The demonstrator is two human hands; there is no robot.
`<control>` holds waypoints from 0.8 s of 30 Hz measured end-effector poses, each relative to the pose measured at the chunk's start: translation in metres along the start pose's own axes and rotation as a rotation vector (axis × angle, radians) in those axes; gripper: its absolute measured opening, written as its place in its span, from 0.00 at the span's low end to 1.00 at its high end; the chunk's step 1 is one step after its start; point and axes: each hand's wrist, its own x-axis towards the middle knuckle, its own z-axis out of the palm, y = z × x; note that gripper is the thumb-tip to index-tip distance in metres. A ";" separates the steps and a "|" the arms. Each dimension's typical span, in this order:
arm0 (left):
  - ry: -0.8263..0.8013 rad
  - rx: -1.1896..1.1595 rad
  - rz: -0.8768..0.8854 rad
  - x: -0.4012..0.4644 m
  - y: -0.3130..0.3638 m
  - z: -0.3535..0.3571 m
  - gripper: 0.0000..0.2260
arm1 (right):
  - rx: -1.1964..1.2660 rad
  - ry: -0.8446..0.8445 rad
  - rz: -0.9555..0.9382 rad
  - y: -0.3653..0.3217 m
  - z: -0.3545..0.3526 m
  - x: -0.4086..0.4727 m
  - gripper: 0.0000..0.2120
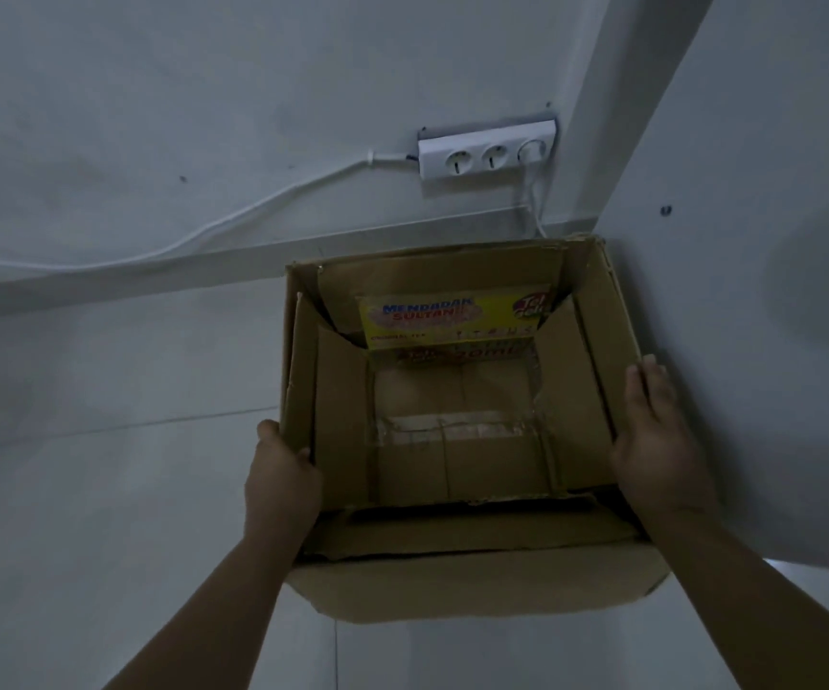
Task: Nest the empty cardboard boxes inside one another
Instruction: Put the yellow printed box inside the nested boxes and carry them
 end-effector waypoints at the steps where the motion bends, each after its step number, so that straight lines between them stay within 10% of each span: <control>1: 0.001 0.001 0.008 0.010 0.004 0.003 0.06 | 0.000 0.009 0.000 -0.002 -0.001 0.010 0.31; 9: -0.026 0.000 0.031 0.056 0.069 -0.012 0.07 | -0.115 0.015 -0.029 -0.013 -0.037 0.087 0.32; 19: -0.148 0.302 0.197 -0.025 0.033 -0.001 0.33 | 0.129 0.115 -0.059 -0.038 -0.005 0.015 0.19; 24: -0.259 0.345 0.188 -0.029 0.020 0.005 0.49 | 0.076 -0.003 -0.197 -0.029 0.000 -0.005 0.30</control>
